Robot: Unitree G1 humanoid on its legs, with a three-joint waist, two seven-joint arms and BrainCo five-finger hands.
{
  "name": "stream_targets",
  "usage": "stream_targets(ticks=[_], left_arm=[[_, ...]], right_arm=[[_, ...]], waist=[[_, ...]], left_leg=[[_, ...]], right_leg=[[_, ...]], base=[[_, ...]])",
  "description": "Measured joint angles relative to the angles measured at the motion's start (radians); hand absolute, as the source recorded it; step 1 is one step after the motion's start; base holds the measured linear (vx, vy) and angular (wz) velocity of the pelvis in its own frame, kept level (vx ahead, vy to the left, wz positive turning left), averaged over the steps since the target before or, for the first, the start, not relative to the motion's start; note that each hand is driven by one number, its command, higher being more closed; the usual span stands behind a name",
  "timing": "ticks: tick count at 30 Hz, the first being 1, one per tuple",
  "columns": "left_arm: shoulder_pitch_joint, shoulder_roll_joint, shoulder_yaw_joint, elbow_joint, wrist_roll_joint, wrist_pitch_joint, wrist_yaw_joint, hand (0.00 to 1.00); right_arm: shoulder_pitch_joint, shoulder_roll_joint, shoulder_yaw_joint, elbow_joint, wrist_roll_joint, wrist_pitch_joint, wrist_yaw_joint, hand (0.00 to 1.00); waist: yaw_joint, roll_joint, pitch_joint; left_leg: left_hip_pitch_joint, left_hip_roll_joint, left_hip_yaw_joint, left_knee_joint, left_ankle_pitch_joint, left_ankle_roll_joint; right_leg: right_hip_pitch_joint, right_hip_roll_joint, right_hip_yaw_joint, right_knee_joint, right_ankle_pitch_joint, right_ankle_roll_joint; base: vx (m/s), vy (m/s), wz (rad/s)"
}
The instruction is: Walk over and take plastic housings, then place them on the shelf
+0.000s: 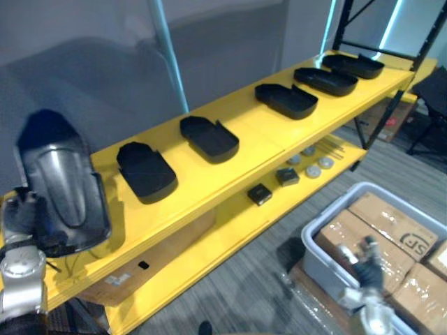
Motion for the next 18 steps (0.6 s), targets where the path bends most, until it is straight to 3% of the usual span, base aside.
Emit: stream_targets(ticks=[2,8,18], left_arm=[[-0.109,0.05,-0.026,0.169,0.005,0.042,-0.035,1.0],[-0.225,0.134,-0.076,0.319,0.038,0.115,-0.068,1.0],[-0.295,0.146,-0.073,0.502,0.038,0.183,-0.063,1.0]], right_arm=[[0.001,-0.001,0.052,0.111,-0.03,0.007,0.02,0.0],[0.002,-0.011,0.058,0.223,-0.026,0.005,0.012,0.0],[-0.005,-0.01,0.055,0.354,-0.035,0.005,0.012,0.0]], waist=[[0.0,-0.001,0.0],[-0.004,-0.007,0.006],[-0.029,0.0,0.028]], left_leg=[[0.0,-0.003,0.001,0.0,0.001,0.001],[-0.001,-0.015,0.012,0.0,0.004,0.0],[0.015,-0.014,0.043,0.0,0.002,-0.002]], right_leg=[[0.002,-0.004,-0.001,-0.004,0.0,0.001],[0.004,-0.017,0.001,-0.011,-0.003,0.008],[0.007,-0.019,0.016,-0.007,-0.004,0.009]], base=[[0.0,0.0,0.0],[0.05,0.015,0.0],[-0.01,-0.001,-0.04]])
